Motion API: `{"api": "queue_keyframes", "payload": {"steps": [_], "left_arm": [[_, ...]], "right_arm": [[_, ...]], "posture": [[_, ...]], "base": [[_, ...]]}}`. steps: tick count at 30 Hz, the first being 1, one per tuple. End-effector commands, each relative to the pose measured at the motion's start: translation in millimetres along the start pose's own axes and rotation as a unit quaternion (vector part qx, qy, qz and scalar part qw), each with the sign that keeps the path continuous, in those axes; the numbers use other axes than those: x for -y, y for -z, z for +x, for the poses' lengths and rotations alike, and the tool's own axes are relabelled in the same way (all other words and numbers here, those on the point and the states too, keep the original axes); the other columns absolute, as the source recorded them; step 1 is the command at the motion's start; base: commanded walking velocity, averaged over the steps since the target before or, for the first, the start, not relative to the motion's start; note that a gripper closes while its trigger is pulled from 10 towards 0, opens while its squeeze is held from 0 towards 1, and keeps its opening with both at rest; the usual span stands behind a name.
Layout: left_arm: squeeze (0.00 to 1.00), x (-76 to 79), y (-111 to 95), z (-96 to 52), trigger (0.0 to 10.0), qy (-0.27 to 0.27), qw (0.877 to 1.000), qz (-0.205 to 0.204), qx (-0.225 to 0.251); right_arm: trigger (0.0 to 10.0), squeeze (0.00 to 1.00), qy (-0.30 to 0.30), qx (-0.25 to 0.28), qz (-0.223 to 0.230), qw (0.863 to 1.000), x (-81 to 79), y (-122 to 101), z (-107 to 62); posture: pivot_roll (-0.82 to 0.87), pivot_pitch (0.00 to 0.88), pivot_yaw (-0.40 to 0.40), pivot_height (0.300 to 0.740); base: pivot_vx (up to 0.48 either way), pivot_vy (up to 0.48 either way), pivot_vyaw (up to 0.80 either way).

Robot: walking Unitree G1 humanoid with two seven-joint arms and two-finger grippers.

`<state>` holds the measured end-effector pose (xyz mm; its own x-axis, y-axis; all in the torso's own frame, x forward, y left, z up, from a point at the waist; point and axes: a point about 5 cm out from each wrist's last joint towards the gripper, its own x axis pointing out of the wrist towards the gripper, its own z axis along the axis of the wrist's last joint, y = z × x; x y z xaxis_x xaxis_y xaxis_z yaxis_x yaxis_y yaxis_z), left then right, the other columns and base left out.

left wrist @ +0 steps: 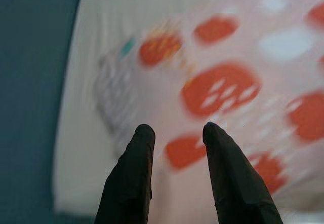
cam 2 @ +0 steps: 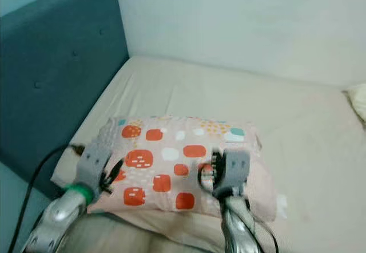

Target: Clean up the room

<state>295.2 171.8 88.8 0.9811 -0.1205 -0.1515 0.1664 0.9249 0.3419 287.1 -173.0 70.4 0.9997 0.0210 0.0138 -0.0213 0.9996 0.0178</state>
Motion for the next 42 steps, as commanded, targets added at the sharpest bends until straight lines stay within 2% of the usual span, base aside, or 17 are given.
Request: {"api": "queue_keyframes", "payload": {"steps": [1,5,7,10,19,23,24,25,26,28,30,42], "left_arm": [[0.0,-1.3,14.5,-5.3,10.0,-0.006,1.0,0.009,-0.023],[0.0,0.8,16.9,-5.1,10.0,0.001,1.0,0.0,-0.023],[0.0,4.6,16.9,-4.5,10.0,-0.003,0.999,-0.025,-0.023],[0.0,9.1,16.5,-3.3,10.0,-0.006,0.999,-0.035,-0.018],[0.0,13.1,6.9,5.3,10.0,-0.007,0.999,-0.04,0.004],[0.0,14.1,3.9,9.1,10.0,-0.005,0.996,-0.085,0.001],[0.0,14.2,3.1,9.9,10.0,-0.008,0.994,-0.113,-0.002],[0.0,14.2,3.1,9.9,10.0,-0.008,0.994,-0.113,-0.002],[0.0,14.5,2.5,11.3,10.0,-0.012,0.99,-0.141,-0.004],[0.0,14.5,2.6,12.6,10.0,-0.015,0.99,-0.137,-0.006],[0.0,16.7,0.2,15.4,10.0,-0.003,0.995,-0.101,0.005],[0.0,21.2,-3.5,18.3,10.0,0.008,0.997,-0.081,0.017]], "right_arm": [[10.0,0.0,-0.013,0.001,-0.009,1.0,-5.7,0.7,0.1],[10.0,0.0,-0.022,0.002,-0.005,1.0,-10.6,-1.7,4.6],[10.0,0.0,-0.031,0.006,-0.009,0.999,-16.5,-5.6,10.6],[10.0,0.0,-0.035,0.01,-0.012,0.999,-20.6,-8.1,14.6],[10.0,0.0,-0.033,0.007,-0.009,0.999,-27.4,-4.5,17.7],[10.0,0.0,-0.032,0.007,-0.005,0.999,-31.5,-3.9,19.0],[10.0,0.0,-0.031,0.007,-0.002,0.999,-32.5,-3.7,19.0],[10.0,0.0,-0.031,0.007,-0.002,0.999,-32.5,-3.7,19.0],[10.0,0.0,-0.03,0.007,-0.001,1.0,-34.0,-3.3,19.3],[10.0,0.0,-0.03,0.008,-0.001,1.0,-34.1,-3.3,19.4],[10.0,0.0,-0.029,0.008,-0.001,1.0,-32.7,-3.3,20.3],[10.0,0.0,-0.029,0.018,-0.002,0.999,-33.4,-6.9,23.5]], "posture": [[-0.15,0.068,0.064,0.74],[-0.16,0.062,0.052,0.74],[-0.15,0.052,0.042,0.74],[-0.16,0.044,0.04,0.74],[-0.13,0.048,0.057,0.74],[-0.13,0.042,0.068,0.74],[-0.13,0.041,0.069,0.74],[-0.13,0.041,0.069,0.74],[-0.13,0.035,0.073,0.74],[-0.13,0.033,0.074,0.74],[-0.13,0.029,0.073,0.74],[-0.15,0.021,0.068,0.74]], "base": [[0.0,0.0,0.0],[0.0,0.0,0.0],[0.0,0.0,0.0],[0.0,0.0,0.0],[0.0,0.0,0.0],[0.0,0.0,0.0],[0.0,0.0,0.0],[0.0,0.0,0.0],[0.0,0.0,0.0],[0.0,0.0,0.0],[0.0,0.0,0.0],[0.0,0.0,0.0]]}}
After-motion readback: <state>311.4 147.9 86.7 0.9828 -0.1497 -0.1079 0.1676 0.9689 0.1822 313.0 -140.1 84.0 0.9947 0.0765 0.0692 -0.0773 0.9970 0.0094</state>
